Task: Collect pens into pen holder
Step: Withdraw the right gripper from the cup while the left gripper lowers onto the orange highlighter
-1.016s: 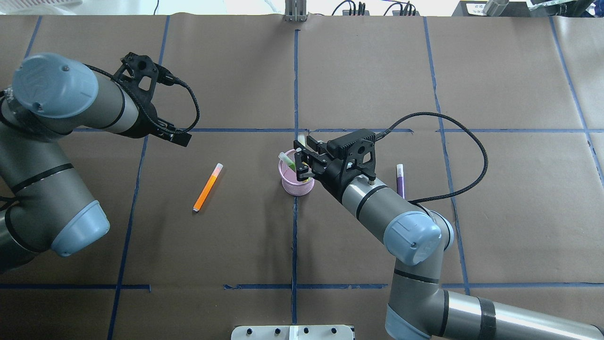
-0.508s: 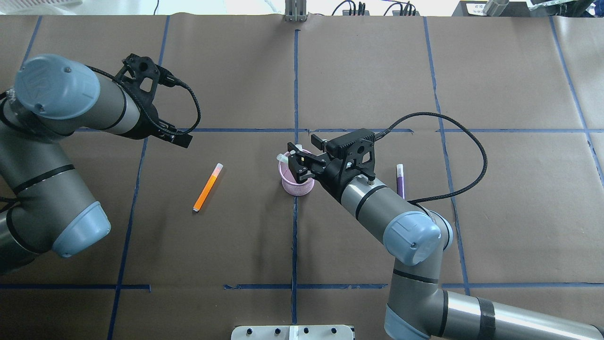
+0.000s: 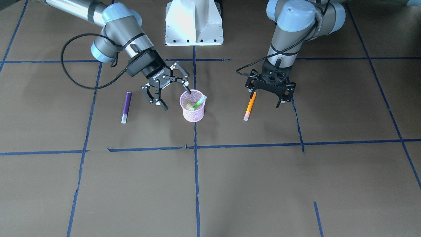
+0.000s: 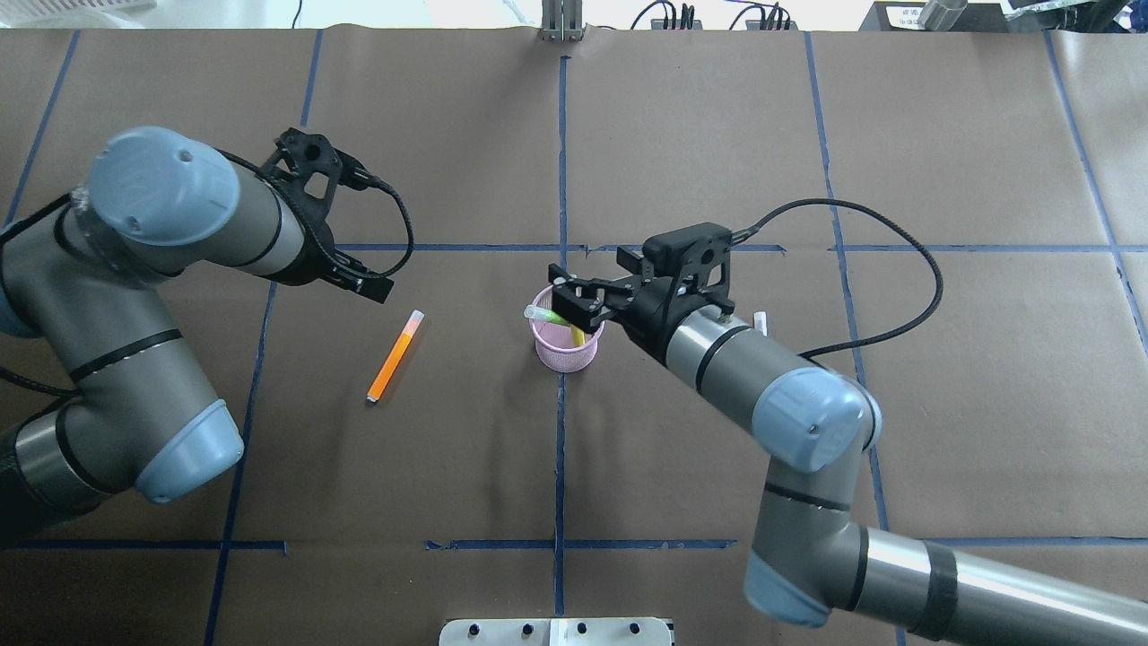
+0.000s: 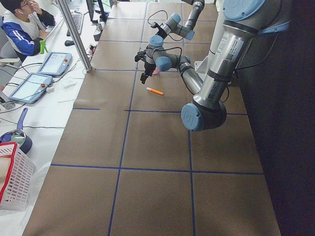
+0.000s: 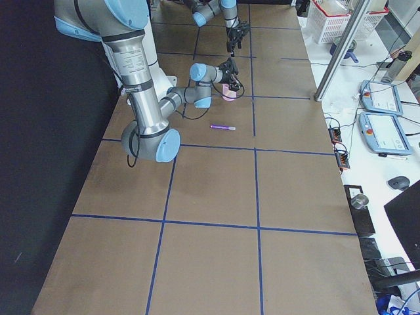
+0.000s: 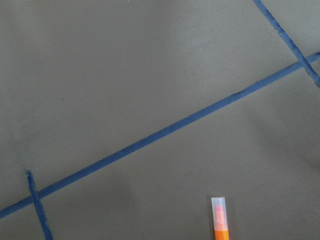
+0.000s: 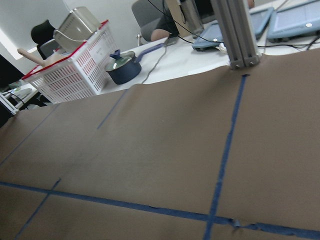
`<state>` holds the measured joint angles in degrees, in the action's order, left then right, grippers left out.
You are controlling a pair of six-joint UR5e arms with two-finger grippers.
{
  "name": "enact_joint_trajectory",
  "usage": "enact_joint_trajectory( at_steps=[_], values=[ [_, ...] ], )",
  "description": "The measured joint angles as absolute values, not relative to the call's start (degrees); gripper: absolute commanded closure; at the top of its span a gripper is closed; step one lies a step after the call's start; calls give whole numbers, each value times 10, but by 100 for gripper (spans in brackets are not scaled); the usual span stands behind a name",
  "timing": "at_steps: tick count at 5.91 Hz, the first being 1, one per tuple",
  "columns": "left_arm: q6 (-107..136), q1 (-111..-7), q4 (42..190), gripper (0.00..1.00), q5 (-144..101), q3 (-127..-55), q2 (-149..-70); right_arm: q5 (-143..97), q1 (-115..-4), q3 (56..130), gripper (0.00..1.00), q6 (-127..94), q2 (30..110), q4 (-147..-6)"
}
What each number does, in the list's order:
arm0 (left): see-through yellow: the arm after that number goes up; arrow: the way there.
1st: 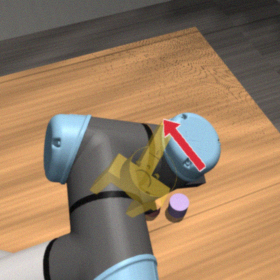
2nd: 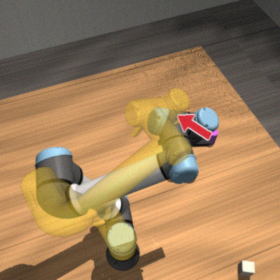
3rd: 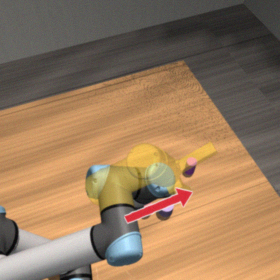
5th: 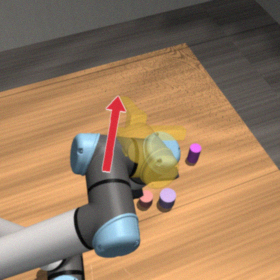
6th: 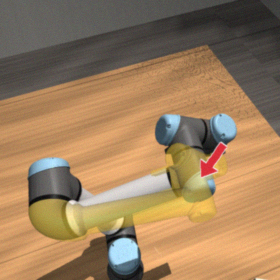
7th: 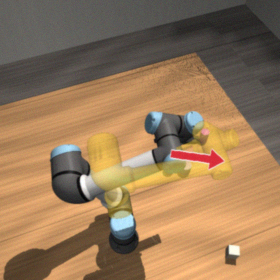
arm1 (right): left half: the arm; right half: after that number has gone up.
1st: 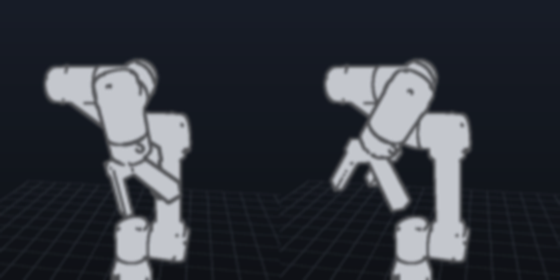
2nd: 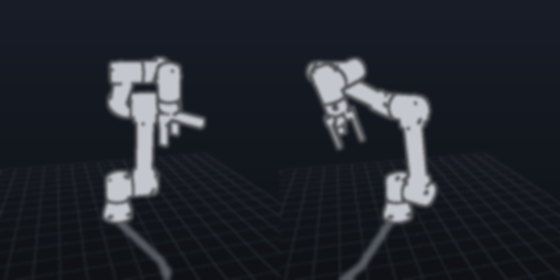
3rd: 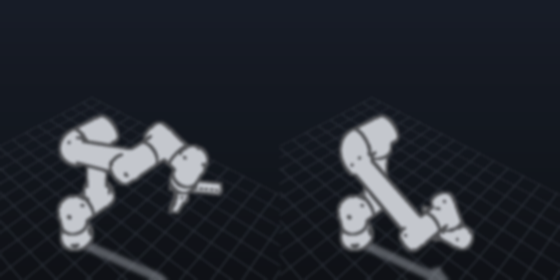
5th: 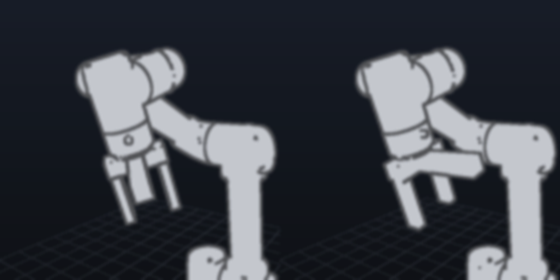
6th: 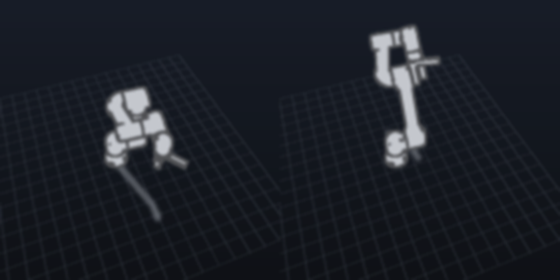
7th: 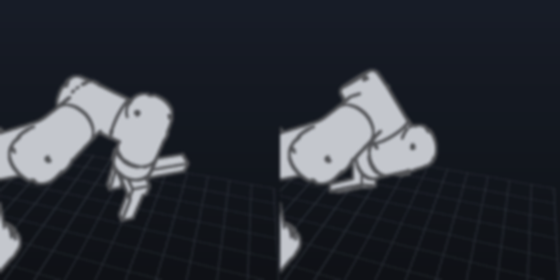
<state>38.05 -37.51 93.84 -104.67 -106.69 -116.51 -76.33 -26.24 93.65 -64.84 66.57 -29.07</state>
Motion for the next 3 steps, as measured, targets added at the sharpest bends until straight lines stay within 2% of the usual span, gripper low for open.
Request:
enact_joint_trajectory(
  at_steps=[1,3],
  values=[
    [407,-367,924,0,-1047,-1058,-1180,-848,-309,946,0,-674,682,-344],
    [458,-354,923,0,-1047,-1025,-1203,-1047,-409,1004,0,-688,682,-577]
  ],
)
